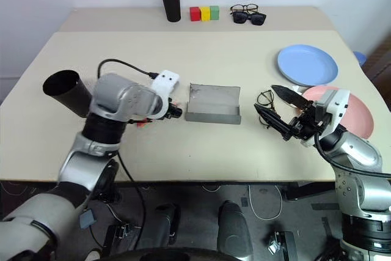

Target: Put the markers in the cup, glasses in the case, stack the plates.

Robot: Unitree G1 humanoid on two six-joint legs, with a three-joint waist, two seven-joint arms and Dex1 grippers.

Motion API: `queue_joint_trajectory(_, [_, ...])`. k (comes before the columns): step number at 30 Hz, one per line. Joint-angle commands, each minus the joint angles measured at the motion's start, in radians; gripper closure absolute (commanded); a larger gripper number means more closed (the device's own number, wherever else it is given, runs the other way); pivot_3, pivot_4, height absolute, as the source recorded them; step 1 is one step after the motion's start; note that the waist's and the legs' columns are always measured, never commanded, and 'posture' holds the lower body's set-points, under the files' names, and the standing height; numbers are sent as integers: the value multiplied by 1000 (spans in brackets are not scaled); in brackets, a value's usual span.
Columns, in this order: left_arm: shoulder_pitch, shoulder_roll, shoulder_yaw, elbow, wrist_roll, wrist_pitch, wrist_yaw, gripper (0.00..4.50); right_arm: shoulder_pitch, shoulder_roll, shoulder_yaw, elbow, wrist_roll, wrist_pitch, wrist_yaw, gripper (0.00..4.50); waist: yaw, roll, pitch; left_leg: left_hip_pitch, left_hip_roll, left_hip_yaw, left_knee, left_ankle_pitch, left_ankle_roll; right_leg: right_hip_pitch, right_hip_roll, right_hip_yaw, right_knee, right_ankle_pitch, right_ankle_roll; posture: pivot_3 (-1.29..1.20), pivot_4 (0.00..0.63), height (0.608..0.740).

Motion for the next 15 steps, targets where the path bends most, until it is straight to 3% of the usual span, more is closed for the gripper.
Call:
queue_joint_trajectory(1, [-61, -15, 47, 92, 58, 8, 62, 1284, 15, 3, -29, -57, 20, -5, -19, 1159, 2, 0, 0, 0, 0, 0, 0, 0, 0, 0, 0, 0, 0, 0, 1, 0, 150, 740])
queue_joint_trajectory(7, [-66, 47, 20, 100, 27, 8, 65, 1284, 56, 14, -39, -87, 25, -10, -42, 1159, 1, 0, 0, 0, 0, 0, 1, 0, 0, 0, 0, 0, 0, -2, 4, 0, 150, 740])
queue_joint_trajectory(15, [-121, 184, -183, 92, -28, 8, -92, 1284, 55, 20, -35, -74, 19, -29, -51, 1159, 4, 0, 0, 0, 0, 0, 1, 0, 0, 0, 0, 0, 0, -2, 4, 0, 150, 740])
